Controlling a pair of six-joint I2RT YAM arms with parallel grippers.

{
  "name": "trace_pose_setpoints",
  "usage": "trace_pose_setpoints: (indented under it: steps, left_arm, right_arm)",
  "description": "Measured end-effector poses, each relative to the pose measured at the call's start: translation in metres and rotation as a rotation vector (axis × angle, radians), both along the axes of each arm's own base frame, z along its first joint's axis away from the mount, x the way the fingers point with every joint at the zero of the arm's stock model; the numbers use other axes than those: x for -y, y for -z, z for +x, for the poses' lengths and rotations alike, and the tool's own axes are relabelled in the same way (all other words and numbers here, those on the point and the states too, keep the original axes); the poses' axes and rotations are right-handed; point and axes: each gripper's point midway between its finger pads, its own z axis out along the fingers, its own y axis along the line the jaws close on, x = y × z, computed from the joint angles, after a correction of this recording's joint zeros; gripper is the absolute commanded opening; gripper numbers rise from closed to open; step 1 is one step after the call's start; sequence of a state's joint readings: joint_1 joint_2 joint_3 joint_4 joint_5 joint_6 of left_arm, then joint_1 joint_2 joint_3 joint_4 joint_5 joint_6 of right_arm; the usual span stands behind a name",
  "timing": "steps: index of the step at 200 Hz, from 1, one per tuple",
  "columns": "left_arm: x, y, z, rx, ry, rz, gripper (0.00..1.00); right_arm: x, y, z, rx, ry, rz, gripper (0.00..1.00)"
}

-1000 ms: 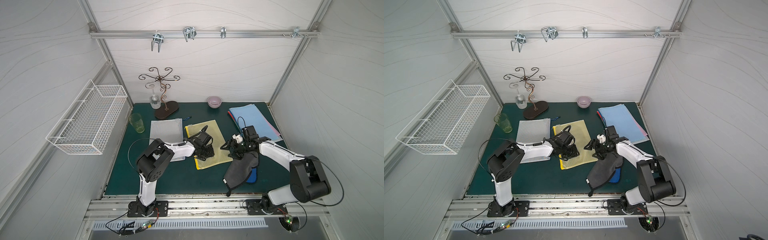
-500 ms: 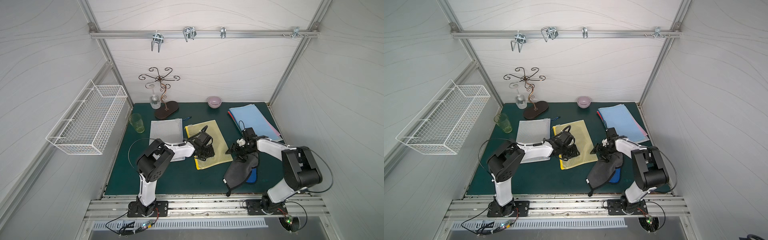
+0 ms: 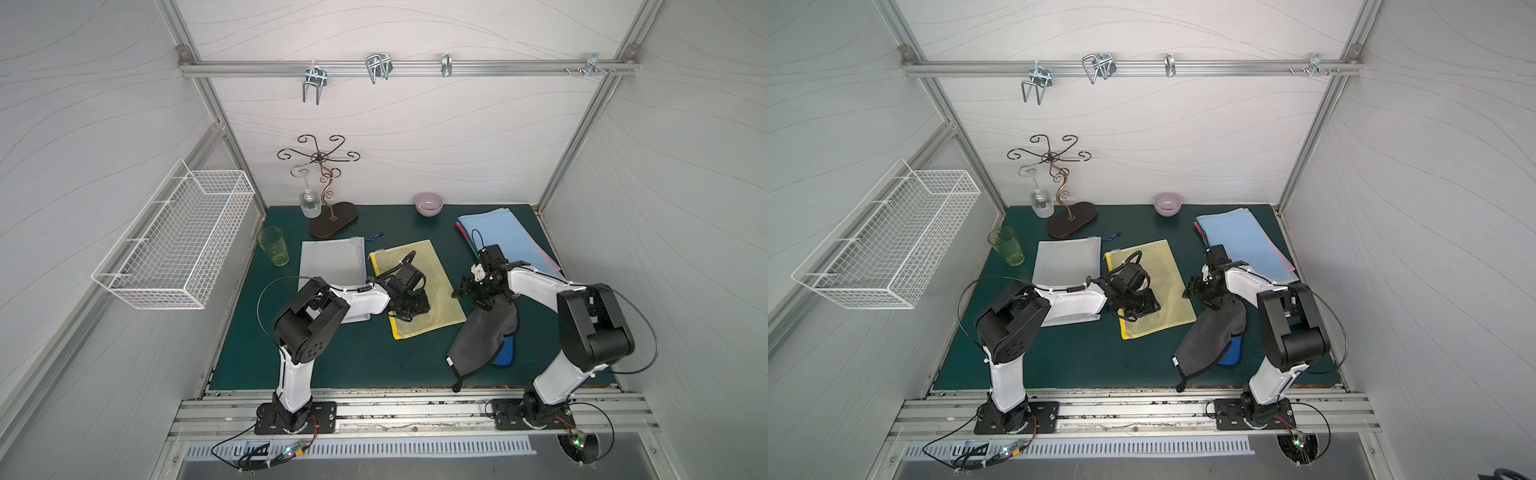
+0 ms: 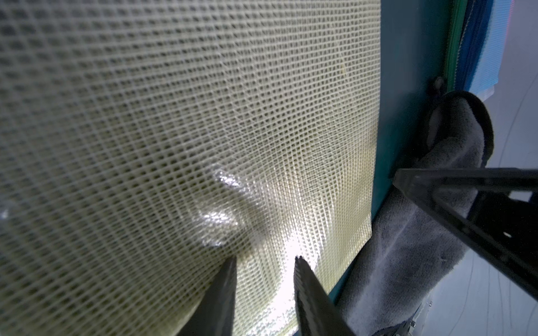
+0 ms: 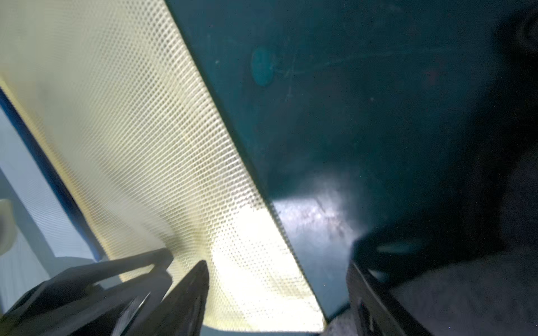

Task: Wipe the document bag
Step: Pick up the document bag from the center of the board.

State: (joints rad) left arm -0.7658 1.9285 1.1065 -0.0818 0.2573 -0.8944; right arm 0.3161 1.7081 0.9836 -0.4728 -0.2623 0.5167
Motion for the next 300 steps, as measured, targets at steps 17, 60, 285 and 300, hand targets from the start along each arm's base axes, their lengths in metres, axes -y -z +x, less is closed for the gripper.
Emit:
trace_pose_setpoints:
  steps: [17, 60, 285, 300]
  left_arm:
    - [0.001, 0.000, 0.000, 0.000, 0.001, -0.003, 0.37]
    - [0.002, 0.000, 0.001, 0.002, 0.003, -0.010, 0.36]
    - [-0.004, -0.004, -0.007, 0.023, -0.003, -0.039, 0.37]
    - [-0.016, -0.005, -0.018, 0.002, -0.008, -0.018, 0.38]
  right_arm:
    - [-0.009, 0.000, 0.010, 0.029, -0.034, 0.007, 0.74]
    - [-0.045, -0.004, 0.011, 0.048, -0.119, 0.165, 0.73]
    - [-0.044, -0.019, -0.014, -0.040, -0.042, 0.336, 0.04]
    - [-0.033, -0.035, -0.002, 0.008, -0.057, 0.248, 0.03]
